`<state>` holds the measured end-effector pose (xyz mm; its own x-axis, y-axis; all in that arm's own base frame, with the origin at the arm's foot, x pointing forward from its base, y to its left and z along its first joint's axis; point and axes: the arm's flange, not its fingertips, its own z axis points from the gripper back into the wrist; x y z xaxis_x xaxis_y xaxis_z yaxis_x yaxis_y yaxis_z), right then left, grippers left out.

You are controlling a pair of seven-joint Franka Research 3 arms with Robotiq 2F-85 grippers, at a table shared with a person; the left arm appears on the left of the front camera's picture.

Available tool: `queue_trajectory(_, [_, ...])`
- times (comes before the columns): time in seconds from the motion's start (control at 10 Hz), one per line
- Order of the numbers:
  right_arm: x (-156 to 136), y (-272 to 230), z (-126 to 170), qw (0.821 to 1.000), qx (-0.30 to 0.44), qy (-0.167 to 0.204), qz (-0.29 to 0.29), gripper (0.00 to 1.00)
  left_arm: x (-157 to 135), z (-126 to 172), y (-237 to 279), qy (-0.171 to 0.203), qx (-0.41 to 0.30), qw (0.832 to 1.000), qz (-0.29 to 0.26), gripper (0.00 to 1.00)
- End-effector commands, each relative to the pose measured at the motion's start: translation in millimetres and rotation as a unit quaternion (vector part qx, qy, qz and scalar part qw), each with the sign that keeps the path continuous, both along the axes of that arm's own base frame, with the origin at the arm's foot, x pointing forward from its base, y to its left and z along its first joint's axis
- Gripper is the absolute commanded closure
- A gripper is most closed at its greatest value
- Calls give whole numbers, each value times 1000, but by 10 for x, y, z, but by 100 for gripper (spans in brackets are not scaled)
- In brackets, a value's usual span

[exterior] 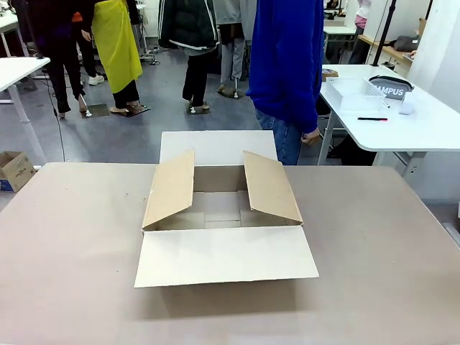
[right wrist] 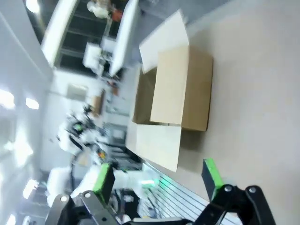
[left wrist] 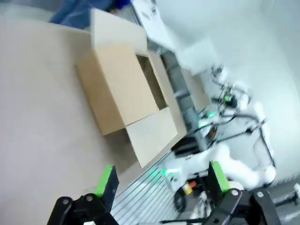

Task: Pack the gift set into the box.
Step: Place both hands on the side flaps of the Package Box and spread them outward.

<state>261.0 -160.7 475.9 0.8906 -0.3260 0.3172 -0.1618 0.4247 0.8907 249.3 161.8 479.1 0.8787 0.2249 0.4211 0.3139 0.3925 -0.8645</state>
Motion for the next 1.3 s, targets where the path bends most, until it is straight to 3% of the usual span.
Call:
queue_trajectory(0.0, [-229,-255,-532,996,51,-32,-69,0,169,-845,190,80,-86,992,38,0])
queue_trajectory(0.1, [-307,-318,-614,994,8,-42,-105,0,159,-1075,356,99,-119,984,86,0])
queue_trajectory(0.2, [-174,-370,-215,998,35,-4,-46,0,-65,-433,304,49,-43,997,31,0])
queue_trajectory(0.8, [-134,-286,-250,999,31,8,-41,0,-23,-404,302,60,-32,997,27,0])
queue_trajectory(0.9, [28,-12,-122,999,-1,15,-28,0,69,-214,-40,79,46,994,53,0])
queue_trajectory(1.2, [470,1494,405,979,-200,-25,42,0,327,638,-1353,27,198,979,-48,0])
